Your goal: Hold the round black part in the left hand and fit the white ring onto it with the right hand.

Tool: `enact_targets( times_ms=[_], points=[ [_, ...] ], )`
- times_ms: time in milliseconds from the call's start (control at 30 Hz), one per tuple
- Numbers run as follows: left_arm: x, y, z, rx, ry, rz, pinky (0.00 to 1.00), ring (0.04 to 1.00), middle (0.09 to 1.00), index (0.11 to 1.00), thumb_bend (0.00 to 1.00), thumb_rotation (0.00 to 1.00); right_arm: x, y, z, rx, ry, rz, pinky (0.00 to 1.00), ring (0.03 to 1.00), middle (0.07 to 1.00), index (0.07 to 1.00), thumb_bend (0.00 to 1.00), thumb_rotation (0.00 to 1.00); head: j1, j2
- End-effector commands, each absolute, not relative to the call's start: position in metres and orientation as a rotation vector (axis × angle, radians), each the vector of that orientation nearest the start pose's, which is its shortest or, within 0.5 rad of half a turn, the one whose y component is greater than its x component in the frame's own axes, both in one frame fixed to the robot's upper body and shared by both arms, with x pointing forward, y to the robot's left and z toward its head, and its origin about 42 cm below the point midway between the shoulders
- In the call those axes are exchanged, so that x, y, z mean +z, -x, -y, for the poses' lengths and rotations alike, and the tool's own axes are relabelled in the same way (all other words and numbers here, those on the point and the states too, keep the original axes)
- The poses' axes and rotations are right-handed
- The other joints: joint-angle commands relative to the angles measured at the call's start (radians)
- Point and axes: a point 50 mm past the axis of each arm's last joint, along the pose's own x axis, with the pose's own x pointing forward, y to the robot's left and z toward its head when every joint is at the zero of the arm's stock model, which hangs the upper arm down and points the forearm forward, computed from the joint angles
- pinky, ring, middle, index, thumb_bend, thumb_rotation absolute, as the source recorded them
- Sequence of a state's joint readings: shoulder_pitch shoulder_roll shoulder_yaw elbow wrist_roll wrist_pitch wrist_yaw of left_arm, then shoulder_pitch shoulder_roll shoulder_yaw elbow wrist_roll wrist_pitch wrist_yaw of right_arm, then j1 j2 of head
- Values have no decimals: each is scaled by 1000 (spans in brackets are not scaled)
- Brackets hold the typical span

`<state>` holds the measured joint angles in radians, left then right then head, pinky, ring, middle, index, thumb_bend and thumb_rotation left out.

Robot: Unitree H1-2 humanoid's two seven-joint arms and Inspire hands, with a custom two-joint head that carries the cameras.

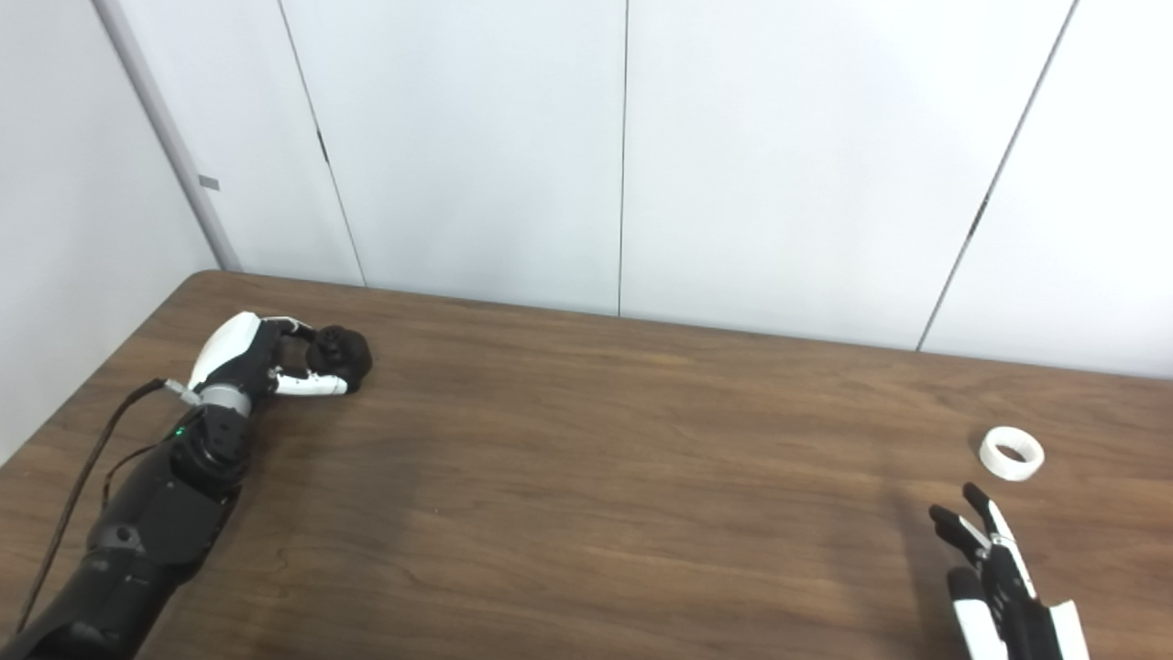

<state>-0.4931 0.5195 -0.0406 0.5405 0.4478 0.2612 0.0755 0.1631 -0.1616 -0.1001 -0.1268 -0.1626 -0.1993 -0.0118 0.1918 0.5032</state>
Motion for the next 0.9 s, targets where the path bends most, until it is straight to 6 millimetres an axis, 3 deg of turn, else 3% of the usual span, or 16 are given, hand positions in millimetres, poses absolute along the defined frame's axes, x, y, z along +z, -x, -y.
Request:
enact_targets(
  times_ms=[0,867],
  points=[
    [202,-444,-417,325,-968,-182,1000,951,864,693,830,185,71,-197,290,-107,326,11,945,851,845,938,519,1000,1,1],
    [206,-452,-409,308,-956,-159,1000,947,844,666,831,181,70,-197,288,-107,321,16,928,839,838,927,540,1000,-7,1]
  ],
)
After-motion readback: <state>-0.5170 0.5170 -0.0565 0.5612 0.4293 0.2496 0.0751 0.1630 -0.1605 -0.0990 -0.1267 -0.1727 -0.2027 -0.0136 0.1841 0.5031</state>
